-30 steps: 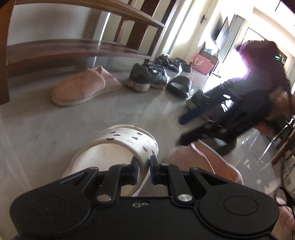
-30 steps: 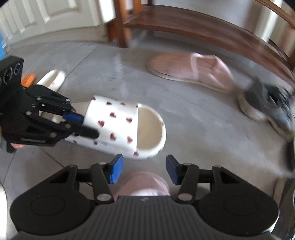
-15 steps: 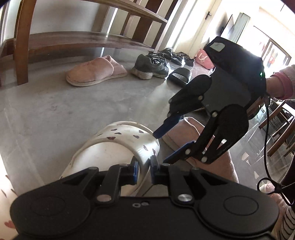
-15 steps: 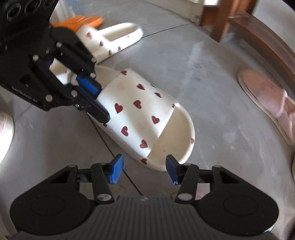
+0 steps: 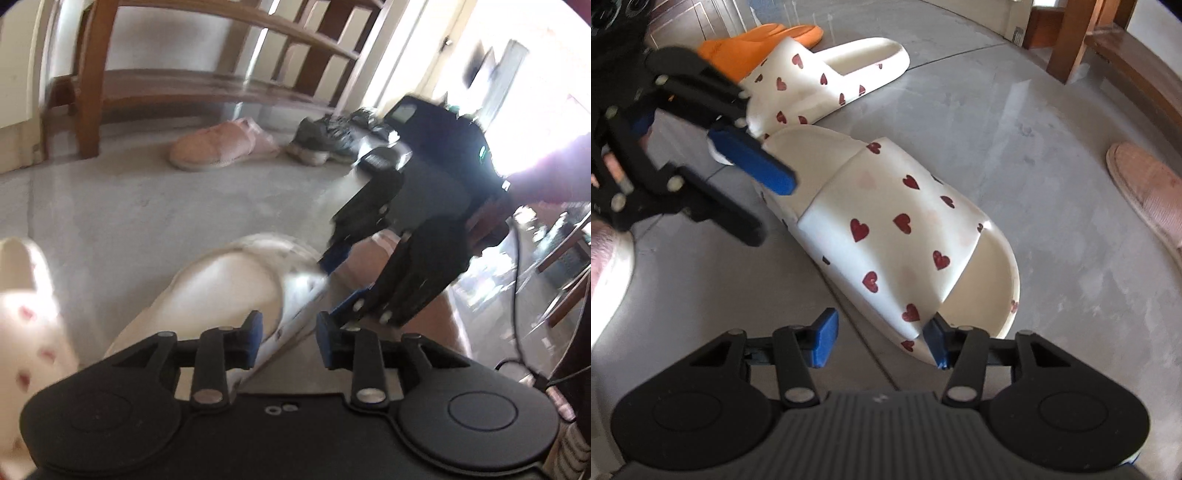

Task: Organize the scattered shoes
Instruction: 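Carry the white heart slide with the left gripper and set it beside its mate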

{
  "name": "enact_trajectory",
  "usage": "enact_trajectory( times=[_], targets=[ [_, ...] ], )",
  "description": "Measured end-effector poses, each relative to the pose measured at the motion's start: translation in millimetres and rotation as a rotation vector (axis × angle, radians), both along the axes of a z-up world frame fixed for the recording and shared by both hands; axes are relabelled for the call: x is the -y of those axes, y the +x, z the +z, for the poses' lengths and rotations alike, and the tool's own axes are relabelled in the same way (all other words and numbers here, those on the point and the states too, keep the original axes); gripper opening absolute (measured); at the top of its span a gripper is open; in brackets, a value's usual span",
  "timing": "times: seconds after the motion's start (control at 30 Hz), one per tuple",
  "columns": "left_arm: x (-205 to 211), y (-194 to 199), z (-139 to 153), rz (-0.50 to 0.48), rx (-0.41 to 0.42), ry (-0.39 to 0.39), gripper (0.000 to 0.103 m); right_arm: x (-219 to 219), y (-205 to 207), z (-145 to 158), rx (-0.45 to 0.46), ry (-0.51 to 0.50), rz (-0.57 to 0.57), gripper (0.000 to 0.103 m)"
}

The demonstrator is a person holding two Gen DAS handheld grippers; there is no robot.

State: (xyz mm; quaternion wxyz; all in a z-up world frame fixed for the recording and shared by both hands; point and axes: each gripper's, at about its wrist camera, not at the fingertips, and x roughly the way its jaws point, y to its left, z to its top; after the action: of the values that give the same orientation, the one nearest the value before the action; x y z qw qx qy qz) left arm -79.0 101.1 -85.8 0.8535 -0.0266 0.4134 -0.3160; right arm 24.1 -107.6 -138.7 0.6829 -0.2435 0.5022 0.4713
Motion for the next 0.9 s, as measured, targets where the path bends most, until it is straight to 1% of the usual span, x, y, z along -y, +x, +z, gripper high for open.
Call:
enact_trajectory(
  times=[0.07,0.13,0.2,0.33,0.37,0.43,0.53,0.6,0.7,0.77,0.8,0.87,0.9],
  targets=[
    [-3,-7,-3,0.029,-0.038,0.004,0.03,0,-6,0,-0.021,0.001,0.006,0.055],
    [-3,-8,-5,0.04,-0.069,0.029,0.03,0,-13,0,-0.049,0.002,0.012,0.055],
    [-2,-5,-8,0.05,-0.079,0.062,0.03,0,-21,0,-0.095,0.008,0.014,0.055],
    [0,1,-14,0.071,-0.096,0.127,0.03,0,-32,0,-0.158,0.023,0.005,0.056],
    [2,6,-12,0.085,-0.074,0.144,0.03,0,-33,0,-0.164,0.025,0.005,0.056],
    [3,11,-12,0.094,-0.054,0.157,0.031,-1,-37,0,-0.19,0.035,0.008,0.056],
    [10,32,-20,0.107,-0.019,0.2,0.031,-5,-44,1,-0.211,0.047,0.014,0.056],
    [9,45,-18,0.147,0.0,0.196,0.033,-12,-46,1,-0.215,0.058,0.022,0.056],
    [7,64,-15,0.207,0.029,0.191,0.033,-27,-40,1,-0.229,0.083,0.005,0.055],
    [-6,56,-2,0.245,0.063,0.17,0.036,-39,-35,1,-0.223,0.093,-0.005,0.055],
    [-13,50,2,0.27,0.077,0.165,0.038,-48,-31,1,-0.204,0.096,0.002,0.055],
    [-30,37,7,0.316,0.08,0.152,0.039,-58,-27,5,-0.17,0.094,0.022,0.055],
    [-36,32,8,0.329,0.076,0.145,0.039,-61,-23,11,-0.176,0.103,0.038,0.055]
  ],
)
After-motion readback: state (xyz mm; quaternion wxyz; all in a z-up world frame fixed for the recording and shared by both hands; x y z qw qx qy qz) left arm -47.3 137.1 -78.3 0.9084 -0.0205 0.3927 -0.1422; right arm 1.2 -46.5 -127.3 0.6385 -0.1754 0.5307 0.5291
